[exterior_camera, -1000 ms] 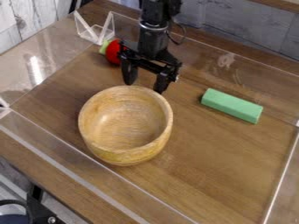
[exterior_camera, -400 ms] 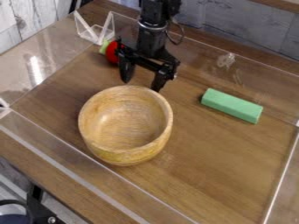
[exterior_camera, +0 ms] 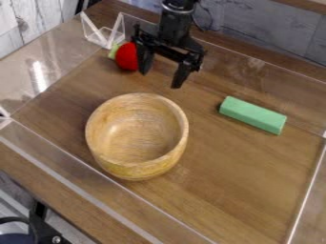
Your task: Move the red fruit to the right
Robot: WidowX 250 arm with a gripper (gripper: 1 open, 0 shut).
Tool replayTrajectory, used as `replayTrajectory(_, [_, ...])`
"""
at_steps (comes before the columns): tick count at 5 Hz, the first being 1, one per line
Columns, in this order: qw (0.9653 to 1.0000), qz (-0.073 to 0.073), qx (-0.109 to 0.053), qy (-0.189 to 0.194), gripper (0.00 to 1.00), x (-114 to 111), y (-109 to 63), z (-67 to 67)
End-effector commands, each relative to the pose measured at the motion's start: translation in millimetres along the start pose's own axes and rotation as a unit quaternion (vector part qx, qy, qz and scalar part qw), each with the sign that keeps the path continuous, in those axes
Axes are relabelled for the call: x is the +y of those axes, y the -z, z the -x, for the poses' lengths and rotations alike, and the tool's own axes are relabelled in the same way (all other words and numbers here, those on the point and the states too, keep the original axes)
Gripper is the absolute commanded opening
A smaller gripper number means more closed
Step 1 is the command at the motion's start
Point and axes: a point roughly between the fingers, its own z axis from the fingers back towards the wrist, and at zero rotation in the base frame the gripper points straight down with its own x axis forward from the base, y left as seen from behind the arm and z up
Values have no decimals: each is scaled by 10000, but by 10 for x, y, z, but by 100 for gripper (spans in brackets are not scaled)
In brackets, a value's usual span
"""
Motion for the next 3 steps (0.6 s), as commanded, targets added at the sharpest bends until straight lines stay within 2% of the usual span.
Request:
replayTrajectory(1, [9983,-126,-541,-148,100,110,-469,-47])
replayTrajectory(2, [9972,-226,-583,-401,0,226,-390,-125])
replayTrajectory(3, [9960,-278,-541,-660,100,274,-257,-186])
